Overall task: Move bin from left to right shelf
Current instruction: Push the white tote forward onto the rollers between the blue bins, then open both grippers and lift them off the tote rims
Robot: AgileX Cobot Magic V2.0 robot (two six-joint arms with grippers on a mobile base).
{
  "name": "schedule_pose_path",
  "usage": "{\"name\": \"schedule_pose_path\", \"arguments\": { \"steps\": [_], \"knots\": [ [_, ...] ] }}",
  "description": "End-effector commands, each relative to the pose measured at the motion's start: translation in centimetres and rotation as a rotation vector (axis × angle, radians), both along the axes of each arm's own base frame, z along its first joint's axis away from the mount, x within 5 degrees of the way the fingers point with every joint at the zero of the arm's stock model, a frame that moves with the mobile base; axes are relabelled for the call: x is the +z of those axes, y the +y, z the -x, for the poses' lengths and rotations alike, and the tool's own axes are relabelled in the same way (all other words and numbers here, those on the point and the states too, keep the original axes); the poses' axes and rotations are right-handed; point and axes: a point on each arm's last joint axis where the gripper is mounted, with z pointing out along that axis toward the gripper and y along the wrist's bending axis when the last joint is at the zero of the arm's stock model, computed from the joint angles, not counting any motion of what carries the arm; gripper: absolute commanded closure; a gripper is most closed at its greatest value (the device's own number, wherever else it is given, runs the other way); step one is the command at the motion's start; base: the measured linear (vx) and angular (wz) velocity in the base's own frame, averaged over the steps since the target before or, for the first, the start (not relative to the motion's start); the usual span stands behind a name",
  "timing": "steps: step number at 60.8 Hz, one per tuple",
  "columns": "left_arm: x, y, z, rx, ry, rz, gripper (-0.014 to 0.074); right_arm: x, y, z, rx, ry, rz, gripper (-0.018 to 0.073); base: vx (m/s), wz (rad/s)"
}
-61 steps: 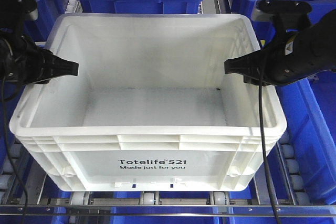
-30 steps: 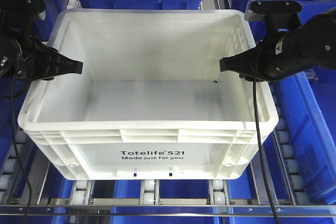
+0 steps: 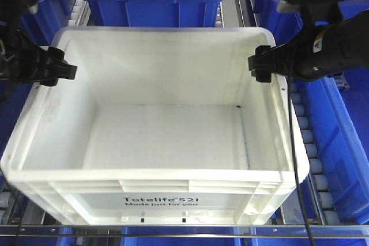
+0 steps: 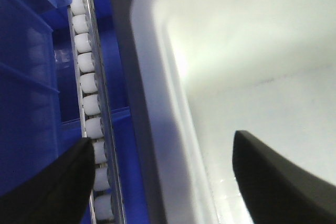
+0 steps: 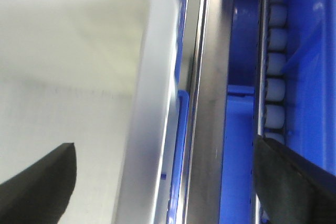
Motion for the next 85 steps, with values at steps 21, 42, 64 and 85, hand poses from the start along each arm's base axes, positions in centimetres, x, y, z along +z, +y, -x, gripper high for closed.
{"name": "schedule_pose_path", "arguments": {
  "steps": [21,42,64,85],
  "knots": [
    [7.5,0.6,9.6,-0.198,-0.139,0.187,0.0048,2.0,-2.0,9.5,0.19,-0.282,0.052,-0.0032,0.0,0.0],
    [8.2,2.7,18.3,-0.269,-0.268,0.235,0.0055,4.0,-5.8,18.2,0.179,-0.333,0.062,-0.0032,0.0,0.0],
    [3.9,4.1,23.7,-0.282,-0.32,0.272,0.0055,3.7,-9.4,26.5,0.178,-0.298,0.059,-0.0032,0.0,0.0],
    [3.2,4.2,24.0,-0.28,-0.342,0.276,0.0055,3.3,-10.4,28.5,0.167,-0.308,0.072,-0.0003,0.0,0.0]
  ]
}}
